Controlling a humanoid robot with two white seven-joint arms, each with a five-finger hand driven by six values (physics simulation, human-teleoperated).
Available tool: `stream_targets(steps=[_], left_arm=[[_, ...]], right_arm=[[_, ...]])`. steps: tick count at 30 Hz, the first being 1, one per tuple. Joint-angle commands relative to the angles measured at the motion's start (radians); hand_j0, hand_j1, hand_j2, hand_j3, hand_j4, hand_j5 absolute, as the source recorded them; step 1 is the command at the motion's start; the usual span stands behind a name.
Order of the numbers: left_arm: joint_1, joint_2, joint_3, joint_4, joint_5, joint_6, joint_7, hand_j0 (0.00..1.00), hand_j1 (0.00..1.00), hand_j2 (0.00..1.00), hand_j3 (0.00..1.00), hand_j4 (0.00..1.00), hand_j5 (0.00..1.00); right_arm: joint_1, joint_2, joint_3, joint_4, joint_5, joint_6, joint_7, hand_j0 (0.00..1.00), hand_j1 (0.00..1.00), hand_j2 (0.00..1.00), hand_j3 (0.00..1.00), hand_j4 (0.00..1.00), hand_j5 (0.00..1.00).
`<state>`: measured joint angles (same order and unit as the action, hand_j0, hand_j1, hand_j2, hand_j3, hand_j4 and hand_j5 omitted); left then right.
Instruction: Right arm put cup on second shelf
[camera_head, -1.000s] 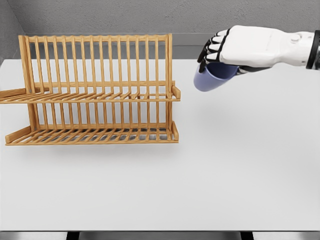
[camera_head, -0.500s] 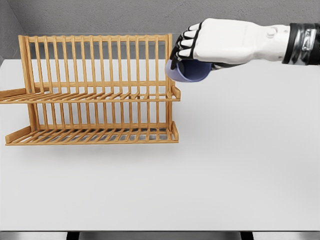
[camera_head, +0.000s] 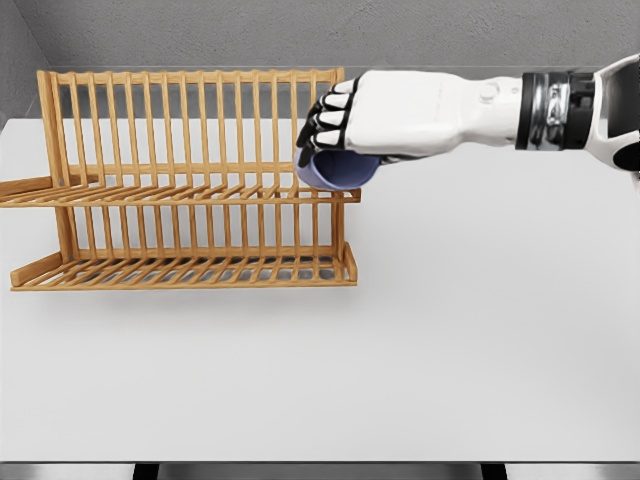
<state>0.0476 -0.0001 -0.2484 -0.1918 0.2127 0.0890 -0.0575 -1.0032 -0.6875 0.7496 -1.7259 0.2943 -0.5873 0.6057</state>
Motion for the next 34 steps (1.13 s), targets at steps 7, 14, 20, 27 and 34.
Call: stream_targets(steps=[7,14,20,27,34], left_arm=[[0.000,0.000,0.000,0.000,0.000,0.000,0.001,1.00,1.00,1.00,1.00,1.00,1.00],[0.000,0.000,0.000,0.000,0.000,0.000,-0.001,1.00,1.00,1.00,1.00,1.00,1.00],[0.000,0.000,0.000,0.000,-0.001,0.000,-0.001,1.00,1.00,1.00,1.00,1.00,1.00],[0.000,0.000,0.000,0.000,0.000,0.000,-0.001,1.00,1.00,1.00,1.00,1.00,1.00],[0.000,0.000,0.000,0.000,0.000,0.000,-0.001,1.00,1.00,1.00,1.00,1.00,1.00]], right_arm=[[-0.002,0.008,0.017,0.003,0.016,0.009,0.005,0.73,0.73,0.73,0.73,0.73,0.73],[0.000,0.002,0.022,0.002,0.029,0.006,0.005,1.00,1.00,1.00,1.00,1.00,1.00],[0.009,-0.024,-0.194,-0.029,0.020,-0.009,0.005,1.00,1.00,1.00,1.00,1.00,1.00],[0.446,-0.193,-0.691,0.055,0.016,-0.024,0.005,1.00,1.00,1.00,1.00,1.00,1.00],[0.773,-0.053,-0.796,0.155,0.098,-0.024,0.005,1.00,1.00,1.00,1.00,1.00,1.00]])
